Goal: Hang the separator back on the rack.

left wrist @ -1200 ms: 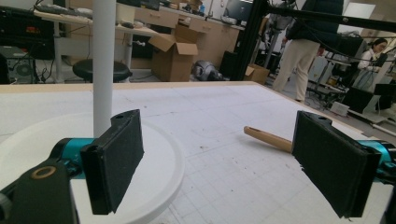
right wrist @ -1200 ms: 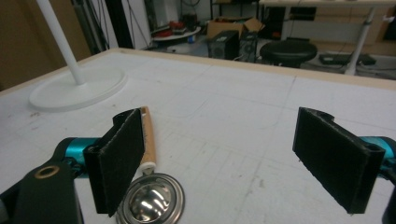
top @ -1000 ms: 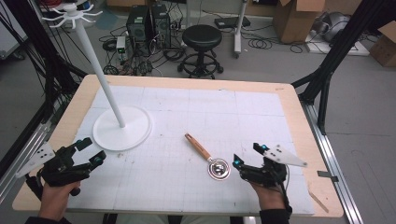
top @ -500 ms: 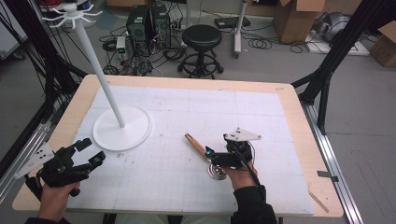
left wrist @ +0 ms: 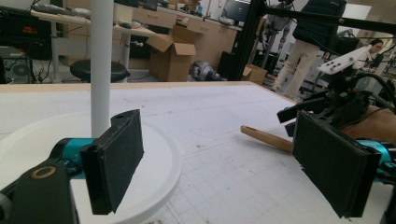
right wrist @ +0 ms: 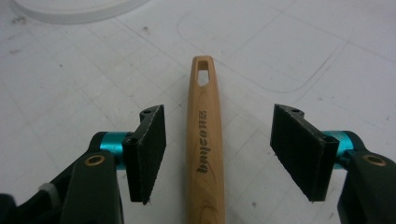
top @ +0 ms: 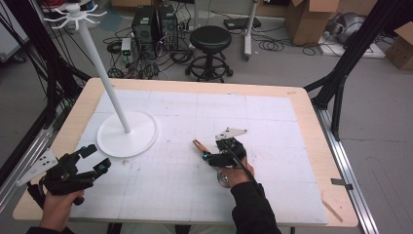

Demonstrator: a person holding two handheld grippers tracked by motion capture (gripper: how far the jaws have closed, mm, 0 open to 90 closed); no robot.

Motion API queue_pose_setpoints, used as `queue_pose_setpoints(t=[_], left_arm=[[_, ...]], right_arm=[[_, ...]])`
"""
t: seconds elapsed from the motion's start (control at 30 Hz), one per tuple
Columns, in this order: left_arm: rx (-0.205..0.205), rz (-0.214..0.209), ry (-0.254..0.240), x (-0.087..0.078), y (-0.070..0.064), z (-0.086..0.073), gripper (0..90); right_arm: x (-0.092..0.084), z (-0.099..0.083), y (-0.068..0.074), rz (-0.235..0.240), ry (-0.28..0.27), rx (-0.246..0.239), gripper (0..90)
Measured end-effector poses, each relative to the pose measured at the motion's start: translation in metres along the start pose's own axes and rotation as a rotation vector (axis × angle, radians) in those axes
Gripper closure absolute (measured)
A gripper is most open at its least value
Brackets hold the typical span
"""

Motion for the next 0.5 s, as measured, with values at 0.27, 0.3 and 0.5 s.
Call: queue_pose_setpoints(t=[0.27,0.3,0.5], left_arm=[[0.001,0.002,0.002,0.0,0.0,0.0,17.2],[0.003,0.002,0.002,0.0,0.0,0.0,17.2],[0.011,0.0,0.005,0.0,-0.001,-0.001,17.2]], right_arm=[[0.02,-0.008,-0.002,0.013,0.094,-0.012,43.8],[0.022,-0.009,-0.002,0.014,0.102,-0.014,45.3],[0.027,-0.013,-0.003,0.027,0.13,0.0,52.1]])
Point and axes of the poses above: each handheld gripper's, and its own axes: x roughly forward along the jaws, z roughly out of its top, y roughly to its left, the point moved 10 cm from there along x, roughly forward along the jaws, and after that the axes turned 15 degrees about z, right-handed, at the moved point
